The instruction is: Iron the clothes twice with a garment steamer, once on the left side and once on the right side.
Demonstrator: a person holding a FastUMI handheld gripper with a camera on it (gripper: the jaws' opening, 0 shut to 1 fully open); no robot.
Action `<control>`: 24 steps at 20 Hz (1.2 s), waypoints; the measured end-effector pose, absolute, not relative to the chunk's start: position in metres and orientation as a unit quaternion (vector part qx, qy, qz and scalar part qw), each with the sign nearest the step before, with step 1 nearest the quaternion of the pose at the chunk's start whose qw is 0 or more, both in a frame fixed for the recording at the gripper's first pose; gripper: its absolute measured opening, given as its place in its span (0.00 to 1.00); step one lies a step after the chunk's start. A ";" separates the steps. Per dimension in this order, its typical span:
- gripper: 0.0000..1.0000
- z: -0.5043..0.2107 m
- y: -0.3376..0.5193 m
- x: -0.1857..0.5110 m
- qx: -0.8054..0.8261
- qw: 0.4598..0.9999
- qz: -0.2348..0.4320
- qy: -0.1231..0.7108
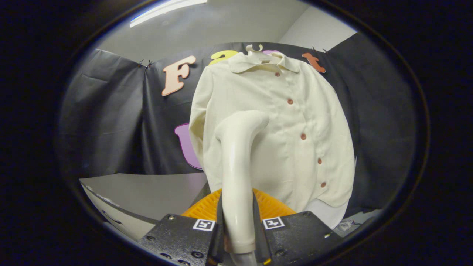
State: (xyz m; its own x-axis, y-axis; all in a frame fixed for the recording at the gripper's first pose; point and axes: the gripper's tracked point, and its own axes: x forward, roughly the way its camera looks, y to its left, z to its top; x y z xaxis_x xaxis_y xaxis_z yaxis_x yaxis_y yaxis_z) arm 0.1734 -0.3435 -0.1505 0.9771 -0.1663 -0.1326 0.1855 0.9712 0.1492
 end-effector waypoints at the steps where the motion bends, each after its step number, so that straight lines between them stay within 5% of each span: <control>1: 0.32 -0.155 -0.344 0.171 0.087 0.990 -0.088 0.064; 24: 0.33 -0.264 -0.353 0.105 0.133 0.973 -0.087 0.166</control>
